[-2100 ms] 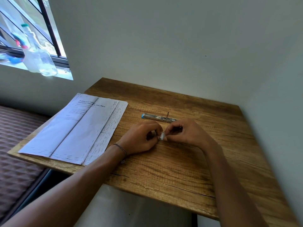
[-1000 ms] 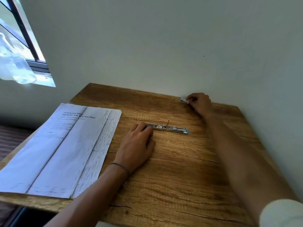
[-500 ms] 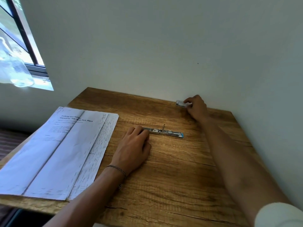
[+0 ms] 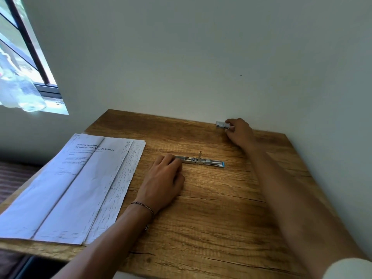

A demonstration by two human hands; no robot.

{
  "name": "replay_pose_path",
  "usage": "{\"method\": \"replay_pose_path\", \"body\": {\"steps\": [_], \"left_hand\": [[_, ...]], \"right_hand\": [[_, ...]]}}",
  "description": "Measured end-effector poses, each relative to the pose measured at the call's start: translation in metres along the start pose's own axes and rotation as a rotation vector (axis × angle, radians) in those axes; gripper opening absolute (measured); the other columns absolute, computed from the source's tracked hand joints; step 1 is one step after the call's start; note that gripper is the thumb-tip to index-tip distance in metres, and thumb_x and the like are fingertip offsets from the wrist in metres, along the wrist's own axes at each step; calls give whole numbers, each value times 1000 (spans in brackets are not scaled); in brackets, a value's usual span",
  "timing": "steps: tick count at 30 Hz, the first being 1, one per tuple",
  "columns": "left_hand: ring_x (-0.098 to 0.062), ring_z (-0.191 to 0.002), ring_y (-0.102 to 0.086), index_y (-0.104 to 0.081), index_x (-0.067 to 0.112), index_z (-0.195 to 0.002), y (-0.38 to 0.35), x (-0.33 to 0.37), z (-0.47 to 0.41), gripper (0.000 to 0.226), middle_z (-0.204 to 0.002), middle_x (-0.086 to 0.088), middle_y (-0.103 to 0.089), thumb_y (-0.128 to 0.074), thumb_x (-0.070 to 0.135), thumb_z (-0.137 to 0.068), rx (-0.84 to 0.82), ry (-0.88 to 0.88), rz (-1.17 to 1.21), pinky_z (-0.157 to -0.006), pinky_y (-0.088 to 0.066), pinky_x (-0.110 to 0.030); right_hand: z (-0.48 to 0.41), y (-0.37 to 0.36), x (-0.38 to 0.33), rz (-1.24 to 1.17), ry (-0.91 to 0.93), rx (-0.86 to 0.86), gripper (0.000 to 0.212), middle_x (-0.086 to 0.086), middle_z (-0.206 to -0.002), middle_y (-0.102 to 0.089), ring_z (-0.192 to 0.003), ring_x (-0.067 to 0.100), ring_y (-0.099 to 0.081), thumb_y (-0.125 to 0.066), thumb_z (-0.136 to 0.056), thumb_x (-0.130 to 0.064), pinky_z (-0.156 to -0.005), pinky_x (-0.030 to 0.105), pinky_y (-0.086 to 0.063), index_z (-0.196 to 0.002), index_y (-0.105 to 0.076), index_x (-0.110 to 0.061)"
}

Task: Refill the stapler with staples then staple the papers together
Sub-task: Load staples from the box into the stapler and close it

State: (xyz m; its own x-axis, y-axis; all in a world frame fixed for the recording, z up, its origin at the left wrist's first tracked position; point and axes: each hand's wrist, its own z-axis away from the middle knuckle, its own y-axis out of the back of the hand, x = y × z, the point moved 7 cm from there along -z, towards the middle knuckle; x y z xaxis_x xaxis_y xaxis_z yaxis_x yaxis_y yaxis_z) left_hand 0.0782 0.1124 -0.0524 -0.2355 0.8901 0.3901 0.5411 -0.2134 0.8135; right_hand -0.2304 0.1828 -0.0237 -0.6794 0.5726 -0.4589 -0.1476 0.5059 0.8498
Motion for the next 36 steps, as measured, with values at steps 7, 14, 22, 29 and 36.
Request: {"method": "replay_pose_path", "body": {"steps": [7, 14, 22, 29, 36], "left_hand": [[-14, -106, -49, -59, 23, -106, 3, 2, 1, 12, -111, 6, -56, -57, 27, -95, -33, 30, -5, -93, -49, -34], [-15, -114, -53, -60, 25, -115, 9, 11, -1, 20, -120, 6, -59, -59, 28, -95, -44, 34, -9, -95, -51, -37], [-11, -107, -60, -63, 24, -116, 10, 17, -35, 23, -120, 9, -61, -69, 27, -94, 68, 49, 299, -93, -56, -41], [-2, -106, -61, -61, 33, -128, -5, 13, -37, 30, -132, 18, -55, -64, 32, -98, -4, -66, 268, -92, -53, -27], [-6, -120, -55, -59, 28, -138, -8, 19, -37, 38, -139, 9, -55, -60, 27, -100, -49, -128, 198, -102, -51, -36]], "right_hand": [[86, 25, -35, -260, 103, -25, 18, -17, -103, -66, -90, -12, -57, -68, -96, -25, -73, 5, -37, -112, -73, -28], [155, 19, -40, -477, 18, 111, 22, -9, -115, -69, -98, -5, -60, -67, -94, -9, -78, 8, -47, -110, -73, -21], [152, -1, -47, -398, 92, 31, 21, -5, -116, -61, -106, 8, -58, -68, -93, -16, -92, 24, -52, -110, -74, -27], [151, -8, -54, -328, 177, 11, 26, -10, -109, -58, -103, 5, -53, -70, -90, -16, -87, 14, -43, -114, -74, -26], [152, -8, -57, -256, 200, -5, 32, -4, -116, -59, -112, 14, -53, -68, -91, -19, -95, 30, -48, -122, -73, -23]]}}
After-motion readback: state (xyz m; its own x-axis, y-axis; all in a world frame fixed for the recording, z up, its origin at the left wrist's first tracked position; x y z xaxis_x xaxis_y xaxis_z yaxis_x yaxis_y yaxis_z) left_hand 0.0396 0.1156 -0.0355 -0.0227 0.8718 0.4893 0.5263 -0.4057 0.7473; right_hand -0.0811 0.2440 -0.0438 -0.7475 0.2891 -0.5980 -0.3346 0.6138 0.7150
